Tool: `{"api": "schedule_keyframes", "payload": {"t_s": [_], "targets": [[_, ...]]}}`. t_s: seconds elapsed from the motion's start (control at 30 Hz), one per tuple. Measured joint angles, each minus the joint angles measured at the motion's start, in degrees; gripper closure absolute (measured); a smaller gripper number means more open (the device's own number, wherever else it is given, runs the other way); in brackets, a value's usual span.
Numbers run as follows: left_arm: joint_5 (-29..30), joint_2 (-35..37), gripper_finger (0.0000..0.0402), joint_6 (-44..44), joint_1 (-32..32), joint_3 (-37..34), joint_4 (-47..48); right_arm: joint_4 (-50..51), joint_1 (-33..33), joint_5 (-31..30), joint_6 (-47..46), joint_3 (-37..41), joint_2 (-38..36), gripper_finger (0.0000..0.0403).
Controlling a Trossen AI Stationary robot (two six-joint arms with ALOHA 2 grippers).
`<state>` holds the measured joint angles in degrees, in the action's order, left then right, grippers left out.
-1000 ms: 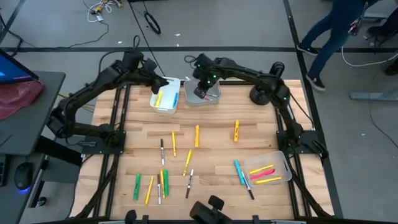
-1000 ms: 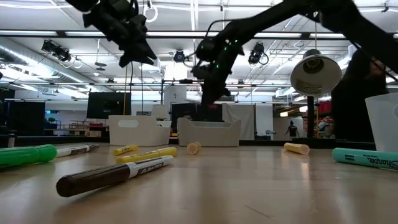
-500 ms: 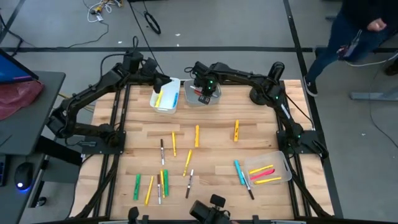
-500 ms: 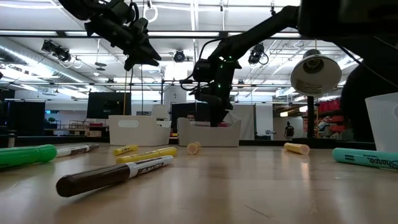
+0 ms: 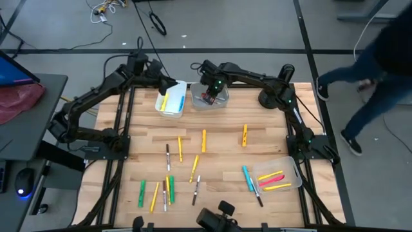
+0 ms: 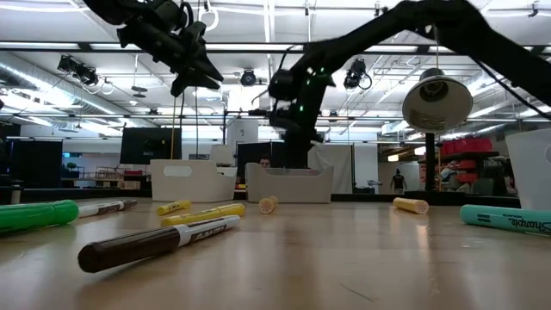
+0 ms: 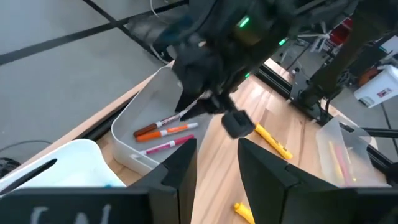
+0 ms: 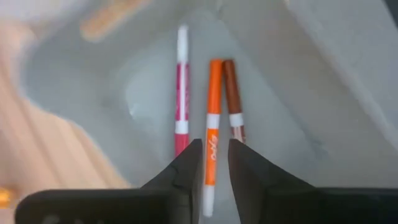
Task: Pick & Place Markers
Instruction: Put the green highlighter pen into the white bin
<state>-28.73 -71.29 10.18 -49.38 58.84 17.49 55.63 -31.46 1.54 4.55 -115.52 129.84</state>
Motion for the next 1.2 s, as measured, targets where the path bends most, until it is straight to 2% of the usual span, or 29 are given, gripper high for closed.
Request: {"api": "schedule_keyframes", "payload": {"t_s": [0.13, 0.33, 0.43, 0.57, 0.7, 0.9, 1.07, 1.2], "targets": [[3.10, 0.32, 0.0280, 0.41, 1.39, 3.03, 6.33, 0.12, 0.72, 0.17, -2.07, 0.00, -4.60, 0.0323], [14.72, 0.55, 0.0280, -1.43, 6.04, 9.06, 22.20, -1.02, 4.39, -0.20, -3.14, 0.24, -11.87, 0.0323], [19.81, 0.68, 0.0280, 0.84, 9.82, 10.73, 29.92, -6.03, 7.26, -2.33, -4.10, 4.76, -15.42, 0.0323], [26.75, 2.74, 0.0280, 7.37, 16.91, 9.98, 40.07, -15.79, 12.10, -3.45, -5.94, 16.42, -22.46, 0.0328], [33.07, 5.65, 0.0280, 19.76, 26.79, 7.25, 48.26, -26.60, 16.30, -3.55, -9.53, 30.61, -31.01, 0.0345], [34.05, 11.50, 0.0280, 47.15, 45.35, -1.13, 49.47, -37.55, 20.77, -3.53, -14.80, 47.83, -43.21, 0.0372], [34.03, 12.51, 0.0280, 71.33, 62.41, -7.29, 48.97, -39.85, 22.15, -3.70, -20.67, 56.59, -50.76, 0.0385], [33.18, 11.54, 0.0280, 88.57, 74.72, -11.04, 44.92, -39.55, 22.35, -3.61, -25.77, 60.42, -53.91, 0.0387]]}}
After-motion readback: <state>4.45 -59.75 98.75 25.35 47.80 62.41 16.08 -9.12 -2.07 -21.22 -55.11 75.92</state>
